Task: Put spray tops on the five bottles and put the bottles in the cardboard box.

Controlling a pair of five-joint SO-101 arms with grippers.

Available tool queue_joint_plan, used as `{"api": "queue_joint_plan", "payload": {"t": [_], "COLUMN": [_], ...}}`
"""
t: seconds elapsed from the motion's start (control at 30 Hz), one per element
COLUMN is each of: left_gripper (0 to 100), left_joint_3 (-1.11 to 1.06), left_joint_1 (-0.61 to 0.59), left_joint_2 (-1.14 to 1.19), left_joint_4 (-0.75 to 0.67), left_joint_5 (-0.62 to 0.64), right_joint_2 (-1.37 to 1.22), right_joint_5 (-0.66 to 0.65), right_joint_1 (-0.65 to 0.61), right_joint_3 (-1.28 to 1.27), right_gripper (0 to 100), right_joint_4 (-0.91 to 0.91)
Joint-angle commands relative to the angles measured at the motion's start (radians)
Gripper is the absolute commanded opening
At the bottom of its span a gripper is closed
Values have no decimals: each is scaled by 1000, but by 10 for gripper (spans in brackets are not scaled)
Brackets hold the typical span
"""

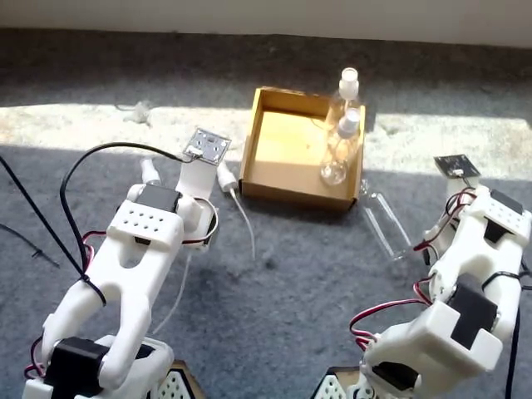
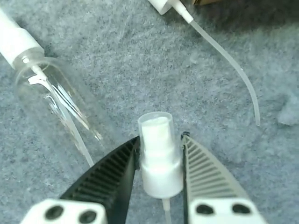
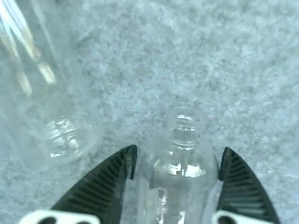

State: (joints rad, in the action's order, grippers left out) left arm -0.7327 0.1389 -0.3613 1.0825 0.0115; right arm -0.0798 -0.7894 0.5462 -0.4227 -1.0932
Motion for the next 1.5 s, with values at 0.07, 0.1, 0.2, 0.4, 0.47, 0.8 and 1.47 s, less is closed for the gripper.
{"api": "queue_joint_plan", "payload": {"t": [0.07, 0.1, 0.2, 0.4, 0.47, 0.8, 1.47], "left_gripper": [83, 83, 83, 83, 83, 83, 82], "left_joint_3": [2, 2, 2, 2, 2, 2, 111], "left_joint_1": [8, 8, 8, 8, 8, 13, -13], "left_joint_2": [-33, -33, -33, -33, -33, -33, -704], "left_joint_4": [-14, -14, -12, -12, -12, -12, 190], "left_joint_5": [-6, -6, -6, -6, -6, -5, -6], "right_joint_2": [4, 4, 4, 4, 4, 53, 1017], "right_joint_5": [-8, -8, -8, -8, -8, 0, 445], "right_joint_1": [12, 12, 12, 12, 12, 12, -763], "right_joint_3": [7, 7, 7, 7, 7, 97, -150], "right_gripper": [252, 252, 215, 156, 129, 3, 3], "right_joint_4": [-2, -2, -2, -2, -2, -133, -81]}}
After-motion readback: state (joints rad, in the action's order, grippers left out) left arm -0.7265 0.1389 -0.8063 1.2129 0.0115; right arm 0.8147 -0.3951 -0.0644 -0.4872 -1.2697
